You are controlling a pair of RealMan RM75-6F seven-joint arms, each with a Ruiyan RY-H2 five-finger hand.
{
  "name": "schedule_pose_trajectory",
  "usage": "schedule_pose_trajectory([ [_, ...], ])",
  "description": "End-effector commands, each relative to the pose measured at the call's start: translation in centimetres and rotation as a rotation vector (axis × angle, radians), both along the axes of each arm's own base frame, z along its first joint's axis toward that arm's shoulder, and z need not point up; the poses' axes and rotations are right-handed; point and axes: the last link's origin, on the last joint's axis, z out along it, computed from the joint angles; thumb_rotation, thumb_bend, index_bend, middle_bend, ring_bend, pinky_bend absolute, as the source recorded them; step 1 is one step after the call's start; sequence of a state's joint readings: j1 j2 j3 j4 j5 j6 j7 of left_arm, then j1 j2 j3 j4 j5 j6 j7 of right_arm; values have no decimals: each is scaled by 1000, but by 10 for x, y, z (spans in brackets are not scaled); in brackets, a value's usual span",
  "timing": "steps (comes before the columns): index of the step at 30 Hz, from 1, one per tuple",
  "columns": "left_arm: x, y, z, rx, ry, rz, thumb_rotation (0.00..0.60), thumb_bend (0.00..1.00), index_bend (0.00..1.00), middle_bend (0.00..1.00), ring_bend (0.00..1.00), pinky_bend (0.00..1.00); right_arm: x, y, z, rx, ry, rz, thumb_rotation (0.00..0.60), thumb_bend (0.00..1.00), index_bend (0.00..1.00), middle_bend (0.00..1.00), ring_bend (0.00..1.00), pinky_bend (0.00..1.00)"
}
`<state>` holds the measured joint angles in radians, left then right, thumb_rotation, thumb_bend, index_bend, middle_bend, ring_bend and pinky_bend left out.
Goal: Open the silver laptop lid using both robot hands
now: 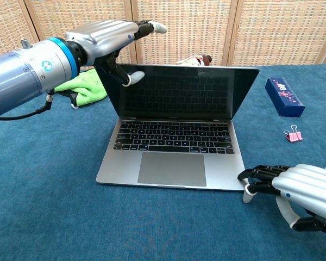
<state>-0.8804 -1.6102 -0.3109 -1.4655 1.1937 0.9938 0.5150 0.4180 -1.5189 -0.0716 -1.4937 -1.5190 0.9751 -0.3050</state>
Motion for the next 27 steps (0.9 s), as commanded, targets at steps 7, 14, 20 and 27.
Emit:
schedule_pose_trajectory([
  [7, -3, 24, 11, 48, 4, 41, 600, 459, 0, 0, 0, 0, -3, -1, 0, -10, 5, 6, 600, 1000, 304, 398, 55, 134],
  [14, -11, 40, 18, 69, -22, 100, 600, 459, 0, 0, 0, 0, -3, -3, 2, -12, 4, 3, 600, 1000, 323, 423, 55, 134],
  [20, -12, 50, 26, 101, -23, 105, 600, 459, 0, 0, 0, 0, -4, -4, 4, -14, 3, 11, 600, 1000, 323, 423, 55, 134],
  [27, -17, 59, 28, 122, -8, 130, 600, 459, 0, 0, 0, 0, -1, -4, 5, -14, -1, 22, 600, 1000, 323, 424, 56, 133],
])
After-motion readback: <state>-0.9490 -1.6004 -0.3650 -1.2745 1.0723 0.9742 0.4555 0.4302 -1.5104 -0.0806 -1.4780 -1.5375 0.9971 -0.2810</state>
